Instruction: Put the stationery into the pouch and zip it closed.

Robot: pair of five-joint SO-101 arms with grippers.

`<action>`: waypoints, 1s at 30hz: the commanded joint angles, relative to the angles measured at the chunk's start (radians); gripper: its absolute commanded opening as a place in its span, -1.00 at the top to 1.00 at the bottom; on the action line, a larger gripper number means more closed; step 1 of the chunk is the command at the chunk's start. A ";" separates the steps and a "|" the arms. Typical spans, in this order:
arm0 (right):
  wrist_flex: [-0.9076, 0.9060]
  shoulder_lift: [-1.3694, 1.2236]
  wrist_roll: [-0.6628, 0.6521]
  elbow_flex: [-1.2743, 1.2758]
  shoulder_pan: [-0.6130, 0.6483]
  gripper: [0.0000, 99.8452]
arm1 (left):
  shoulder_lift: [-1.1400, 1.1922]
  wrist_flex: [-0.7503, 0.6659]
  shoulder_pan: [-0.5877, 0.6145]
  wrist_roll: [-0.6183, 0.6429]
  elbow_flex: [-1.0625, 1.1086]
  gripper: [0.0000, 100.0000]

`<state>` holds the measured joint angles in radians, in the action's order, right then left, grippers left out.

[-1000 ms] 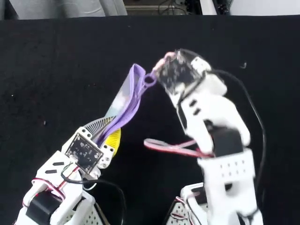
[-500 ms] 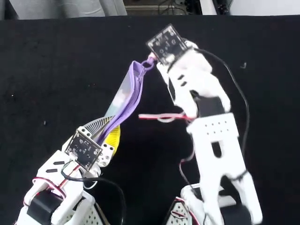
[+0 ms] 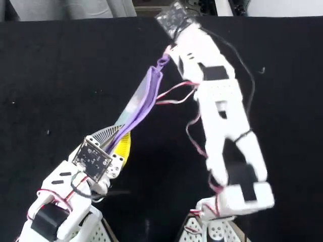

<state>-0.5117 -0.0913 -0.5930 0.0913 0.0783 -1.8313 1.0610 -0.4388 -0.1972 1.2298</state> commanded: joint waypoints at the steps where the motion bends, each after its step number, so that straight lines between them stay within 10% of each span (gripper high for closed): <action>1: 0.041 -0.193 0.046 -0.165 -0.146 0.98 | 0.005 0.043 0.019 0.015 0.015 0.95; 25: -0.471 0.031 0.368 -0.504 -0.184 0.87 | 0.009 -0.166 0.033 0.057 0.091 0.94; 30: -0.506 0.104 0.399 -0.496 -0.184 0.67 | 0.012 -0.167 0.035 0.078 0.096 0.59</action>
<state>-0.9935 -0.0867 -0.2110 -0.3598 -0.0936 -1.8328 0.8953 -0.4204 -0.1450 1.3249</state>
